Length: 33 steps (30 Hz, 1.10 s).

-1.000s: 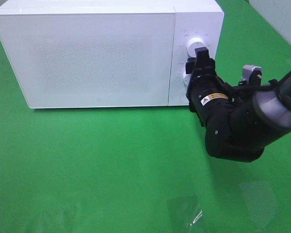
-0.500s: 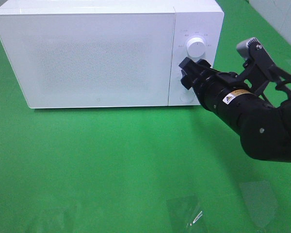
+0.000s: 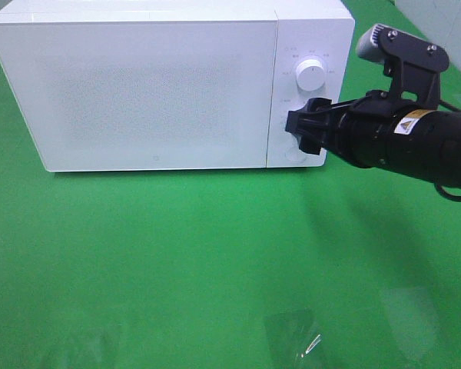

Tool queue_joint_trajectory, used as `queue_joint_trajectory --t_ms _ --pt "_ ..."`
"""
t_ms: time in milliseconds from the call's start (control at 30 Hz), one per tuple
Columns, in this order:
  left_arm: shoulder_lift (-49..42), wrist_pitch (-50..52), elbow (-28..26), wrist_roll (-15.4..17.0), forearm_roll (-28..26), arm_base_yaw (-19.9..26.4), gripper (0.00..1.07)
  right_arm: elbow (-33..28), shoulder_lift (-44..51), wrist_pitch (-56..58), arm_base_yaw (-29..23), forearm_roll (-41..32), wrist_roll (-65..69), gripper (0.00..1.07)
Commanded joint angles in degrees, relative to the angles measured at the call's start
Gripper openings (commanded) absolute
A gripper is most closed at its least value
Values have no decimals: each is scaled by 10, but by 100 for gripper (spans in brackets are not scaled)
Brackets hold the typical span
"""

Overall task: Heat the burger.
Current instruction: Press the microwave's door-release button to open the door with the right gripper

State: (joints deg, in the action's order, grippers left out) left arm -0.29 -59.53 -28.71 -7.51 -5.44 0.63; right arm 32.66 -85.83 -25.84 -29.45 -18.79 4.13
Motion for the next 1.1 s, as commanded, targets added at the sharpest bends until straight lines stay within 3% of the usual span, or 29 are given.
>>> queue_joint_trajectory --t_ms 33,567,867,1100 --pt "-14 1 2 -1 -1 1 100 2 73 105 32 67 -25 81" --pt "-14 1 2 -1 -1 1 100 2 352 458 48 184 -25 79" --pt "-14 1 2 -1 -1 1 100 2 473 652 48 188 -23 76" --pt "-14 1 2 -1 -1 1 100 2 541 710 48 193 -20 76"
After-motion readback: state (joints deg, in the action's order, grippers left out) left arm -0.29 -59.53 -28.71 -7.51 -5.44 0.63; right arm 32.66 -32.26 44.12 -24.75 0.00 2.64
